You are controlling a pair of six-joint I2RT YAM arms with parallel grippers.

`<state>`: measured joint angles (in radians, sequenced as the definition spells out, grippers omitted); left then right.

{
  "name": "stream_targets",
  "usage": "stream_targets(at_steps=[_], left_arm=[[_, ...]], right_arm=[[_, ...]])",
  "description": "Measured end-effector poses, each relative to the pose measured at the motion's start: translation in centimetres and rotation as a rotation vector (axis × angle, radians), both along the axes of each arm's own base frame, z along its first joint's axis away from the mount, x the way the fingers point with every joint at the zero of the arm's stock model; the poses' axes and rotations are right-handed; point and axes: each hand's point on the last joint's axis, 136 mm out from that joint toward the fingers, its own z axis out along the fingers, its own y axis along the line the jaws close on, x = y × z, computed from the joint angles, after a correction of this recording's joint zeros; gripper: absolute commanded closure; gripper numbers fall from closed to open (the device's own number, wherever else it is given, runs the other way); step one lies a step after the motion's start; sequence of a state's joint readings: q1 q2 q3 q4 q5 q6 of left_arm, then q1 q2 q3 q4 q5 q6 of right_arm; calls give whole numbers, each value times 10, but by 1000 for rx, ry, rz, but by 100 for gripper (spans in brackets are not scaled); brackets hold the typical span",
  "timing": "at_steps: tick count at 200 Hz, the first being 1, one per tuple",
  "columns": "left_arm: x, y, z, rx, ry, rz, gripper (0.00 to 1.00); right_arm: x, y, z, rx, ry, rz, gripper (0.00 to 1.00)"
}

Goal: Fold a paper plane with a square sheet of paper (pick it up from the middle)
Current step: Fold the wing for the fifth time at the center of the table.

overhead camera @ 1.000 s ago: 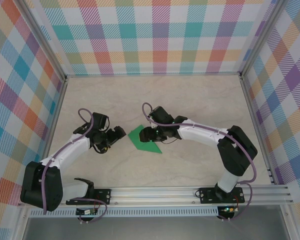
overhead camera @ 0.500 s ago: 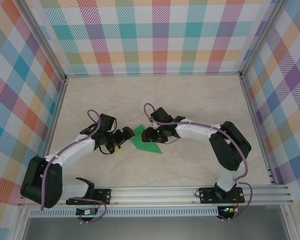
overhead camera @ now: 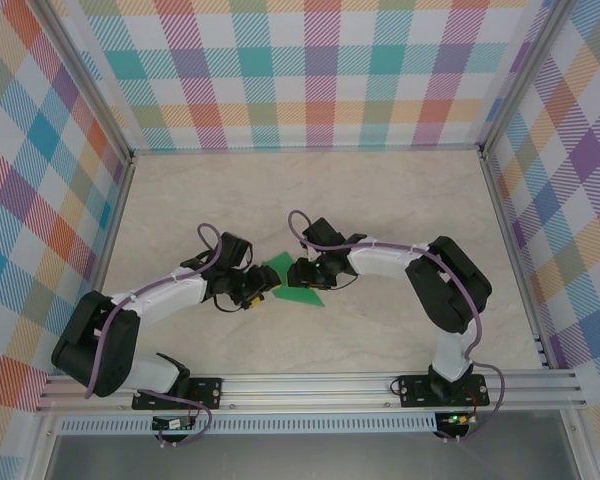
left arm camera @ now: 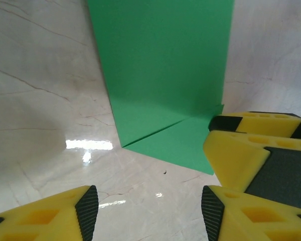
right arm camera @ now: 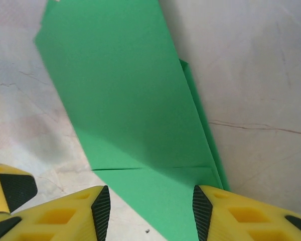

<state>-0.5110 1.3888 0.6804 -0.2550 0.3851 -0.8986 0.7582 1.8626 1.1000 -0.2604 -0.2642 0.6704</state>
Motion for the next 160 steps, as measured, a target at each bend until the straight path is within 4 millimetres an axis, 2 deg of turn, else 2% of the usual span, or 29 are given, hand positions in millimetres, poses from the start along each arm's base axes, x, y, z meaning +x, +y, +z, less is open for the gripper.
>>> stream_targets(at_steps=[38, 92, 160], left_arm=[[0, -11, -5, -19, 7, -12, 54], [3, -18, -10, -35, 15, -2, 60], [7, -15, -14, -28, 22, 60, 62]], right_arm=[[4, -3, -4, 41, 29, -22, 55], [6, -5, -4, 136, 79, -52, 57], [9, -8, -3, 226, 135, -96, 58]])
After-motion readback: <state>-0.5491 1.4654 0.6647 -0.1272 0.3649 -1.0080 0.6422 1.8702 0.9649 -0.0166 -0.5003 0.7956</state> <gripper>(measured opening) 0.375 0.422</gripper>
